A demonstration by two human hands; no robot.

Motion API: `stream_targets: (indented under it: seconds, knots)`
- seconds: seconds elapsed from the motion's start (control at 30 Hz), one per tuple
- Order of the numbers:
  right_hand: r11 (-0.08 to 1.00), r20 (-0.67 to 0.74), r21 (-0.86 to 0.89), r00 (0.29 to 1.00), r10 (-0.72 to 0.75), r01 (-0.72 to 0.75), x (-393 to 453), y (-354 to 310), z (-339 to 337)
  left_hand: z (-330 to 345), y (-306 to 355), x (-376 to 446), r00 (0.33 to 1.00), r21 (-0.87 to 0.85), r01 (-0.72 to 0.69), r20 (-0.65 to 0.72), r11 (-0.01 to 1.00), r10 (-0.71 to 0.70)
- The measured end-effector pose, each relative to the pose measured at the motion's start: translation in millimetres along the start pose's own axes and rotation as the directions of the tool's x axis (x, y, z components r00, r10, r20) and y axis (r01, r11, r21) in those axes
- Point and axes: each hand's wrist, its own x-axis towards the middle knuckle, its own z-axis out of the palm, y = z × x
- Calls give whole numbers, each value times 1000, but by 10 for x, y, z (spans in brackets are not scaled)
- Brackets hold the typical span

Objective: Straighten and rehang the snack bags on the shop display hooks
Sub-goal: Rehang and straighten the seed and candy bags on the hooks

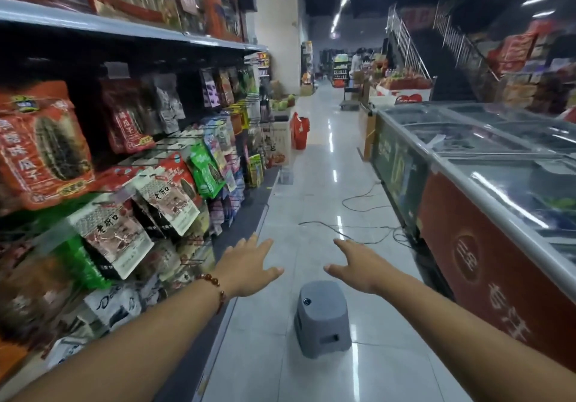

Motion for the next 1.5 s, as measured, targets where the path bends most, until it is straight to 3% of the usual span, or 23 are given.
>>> stream_targets:
  seconds: [0.17,0.4,0.8,1.1,1.33,1.5]
  knots:
    - [996,-20,-71,999,-48,47,1188,-23,-394,-283,-345,989,997,0,67,-35,998,-67]
    - [982,17,-141,992,-128,130,2853,-321,-429,-450,-1095,2345,986,-78,146,-73,986,-152]
    - [961,204,-255,978,-50,103,5833,-891,-30,-600,-2489,5026,994,38,106,6,994,-106]
    - [964,183,-203,974,-133,170,7878,-1401,-272,-1034,-3210,6498,991,47,132,-24,990,-131]
    - [896,267,-251,916,-299,365,9679,-1411,-320,-1219,-3613,7860,977,121,167,-152,978,-148]
    - [836,357,-274,857,-371,476,10431,-1383,-400,-1089,-3820,7979,930,32,258,-277,966,-240]
